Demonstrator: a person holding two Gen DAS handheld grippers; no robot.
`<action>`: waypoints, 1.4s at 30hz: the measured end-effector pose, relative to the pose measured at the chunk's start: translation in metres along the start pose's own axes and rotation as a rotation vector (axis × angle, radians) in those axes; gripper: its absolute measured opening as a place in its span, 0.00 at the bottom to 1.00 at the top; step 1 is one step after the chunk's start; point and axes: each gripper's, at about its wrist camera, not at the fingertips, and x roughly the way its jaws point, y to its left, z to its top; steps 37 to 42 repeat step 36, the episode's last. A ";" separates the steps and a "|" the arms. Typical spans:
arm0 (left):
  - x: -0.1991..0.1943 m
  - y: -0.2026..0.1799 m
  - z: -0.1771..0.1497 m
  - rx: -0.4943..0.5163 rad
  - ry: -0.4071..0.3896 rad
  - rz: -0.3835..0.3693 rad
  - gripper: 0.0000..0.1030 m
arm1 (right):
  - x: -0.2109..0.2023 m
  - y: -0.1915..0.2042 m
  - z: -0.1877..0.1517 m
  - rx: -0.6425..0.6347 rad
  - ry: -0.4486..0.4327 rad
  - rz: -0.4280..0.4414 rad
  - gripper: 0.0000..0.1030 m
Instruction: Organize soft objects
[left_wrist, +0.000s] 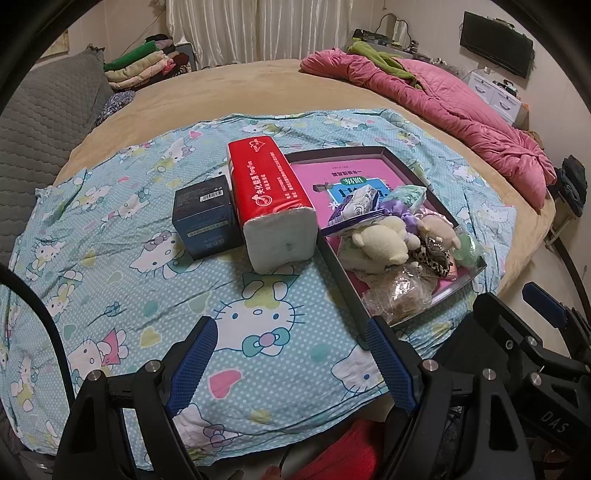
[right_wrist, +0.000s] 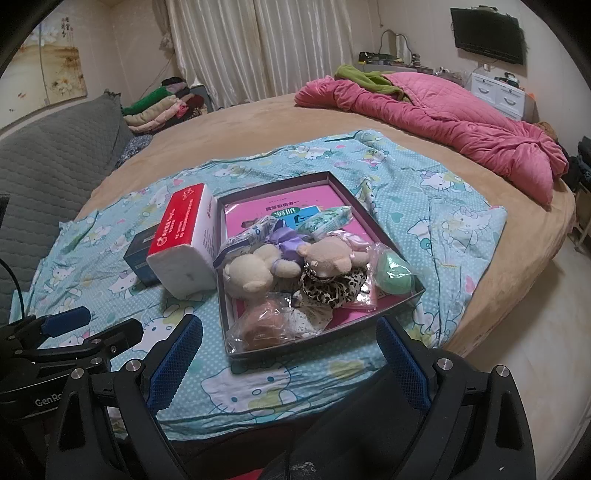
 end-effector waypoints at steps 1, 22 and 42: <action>0.000 0.000 0.000 0.000 -0.002 0.000 0.80 | 0.000 0.000 0.000 0.000 0.000 0.000 0.93; 0.001 0.000 -0.001 0.001 0.002 0.003 0.80 | 0.000 0.001 -0.001 0.000 -0.001 0.000 0.93; 0.007 0.002 -0.005 -0.005 0.016 0.001 0.80 | 0.000 0.000 0.001 0.004 0.001 0.006 0.93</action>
